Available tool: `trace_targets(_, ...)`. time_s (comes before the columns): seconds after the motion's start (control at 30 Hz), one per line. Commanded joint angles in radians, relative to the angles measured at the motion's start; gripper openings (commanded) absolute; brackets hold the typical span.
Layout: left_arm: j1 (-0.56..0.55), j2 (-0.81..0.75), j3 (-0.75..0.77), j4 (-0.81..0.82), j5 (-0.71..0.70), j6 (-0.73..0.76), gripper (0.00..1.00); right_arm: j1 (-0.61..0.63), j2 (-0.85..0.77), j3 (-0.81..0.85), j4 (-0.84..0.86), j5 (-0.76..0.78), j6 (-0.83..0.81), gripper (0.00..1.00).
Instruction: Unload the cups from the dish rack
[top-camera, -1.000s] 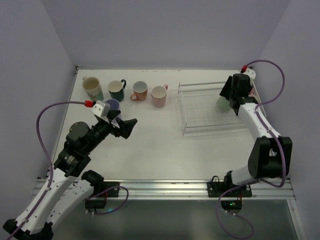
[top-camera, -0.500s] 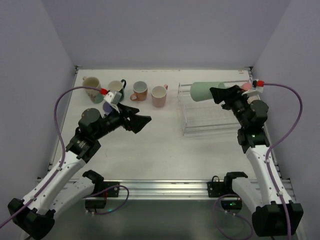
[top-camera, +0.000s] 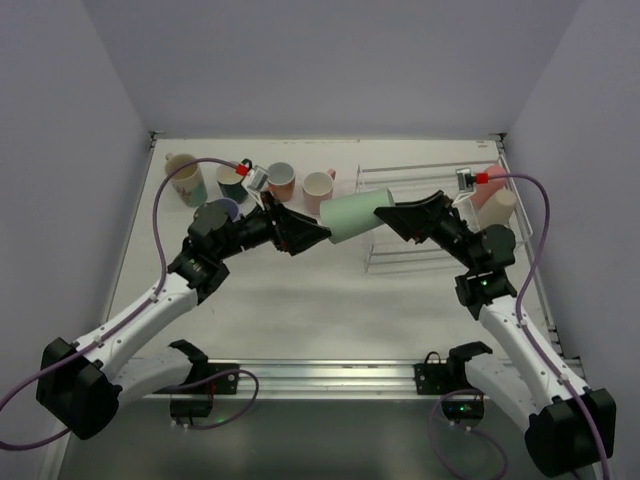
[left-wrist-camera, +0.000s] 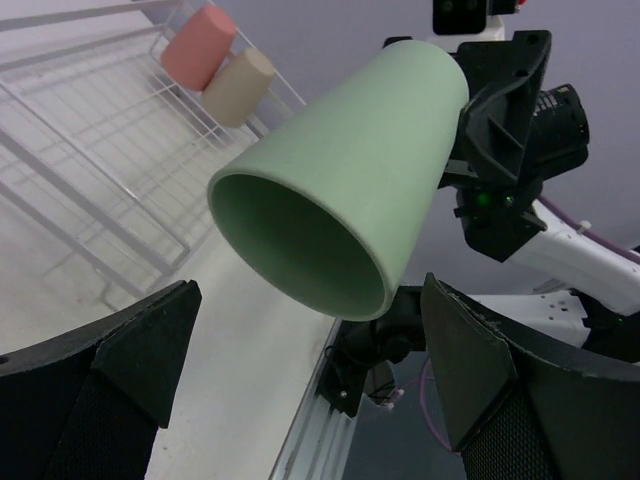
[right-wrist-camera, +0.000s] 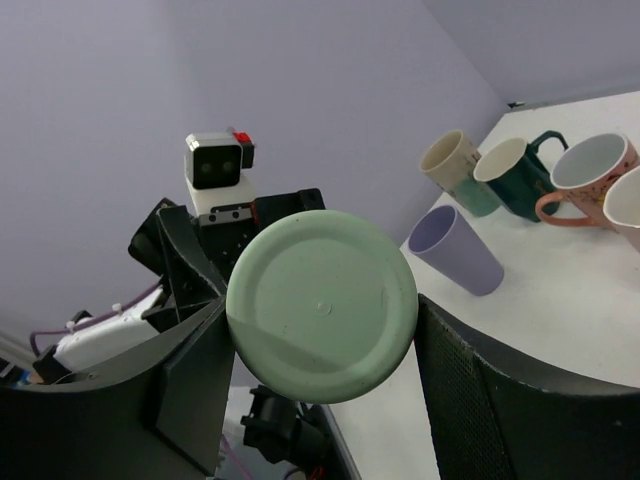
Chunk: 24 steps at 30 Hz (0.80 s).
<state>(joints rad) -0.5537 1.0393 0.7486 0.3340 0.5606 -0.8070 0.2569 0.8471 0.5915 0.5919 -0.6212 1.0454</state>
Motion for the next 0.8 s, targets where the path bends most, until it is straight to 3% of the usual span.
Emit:
trace_targets(0.0,-0.031,0.011,0.037,0.132,0.039,-0.069,1.00,0.005,0.027,-0.013,0.158,-0.060,0.077,0.45)
trace_targets(0.23,-0.061,0.030,0.035,0.181,0.059,-0.096,0.95,0.013,0.044,-0.024,0.152,-0.052,0.064,0.45)
trace_targets(0.43,-0.072,0.057,0.012,0.287,0.088,-0.150,0.82,0.041,0.101,-0.025,0.196,-0.063,0.082,0.45)
trace_targets(0.57,-0.080,0.068,-0.012,0.382,0.091,-0.190,0.56,0.067,0.151,-0.039,0.261,-0.058,0.105,0.45)
trace_targets(0.63,-0.084,0.061,-0.031,0.419,0.064,-0.199,0.49,0.079,0.173,-0.053,0.301,-0.054,0.117,0.45)
trace_targets(0.7,-0.084,0.044,-0.043,0.436,0.038,-0.193,0.27,0.084,0.187,-0.068,0.331,-0.051,0.137,0.45)
trace_targets(0.73,-0.084,0.035,-0.046,0.432,0.024,-0.186,0.10,0.085,0.197,-0.074,0.360,-0.048,0.145,0.45)
trace_targets(0.77,-0.084,0.024,-0.046,0.394,-0.011,-0.173,0.02,0.087,0.202,-0.081,0.374,-0.048,0.153,0.46)
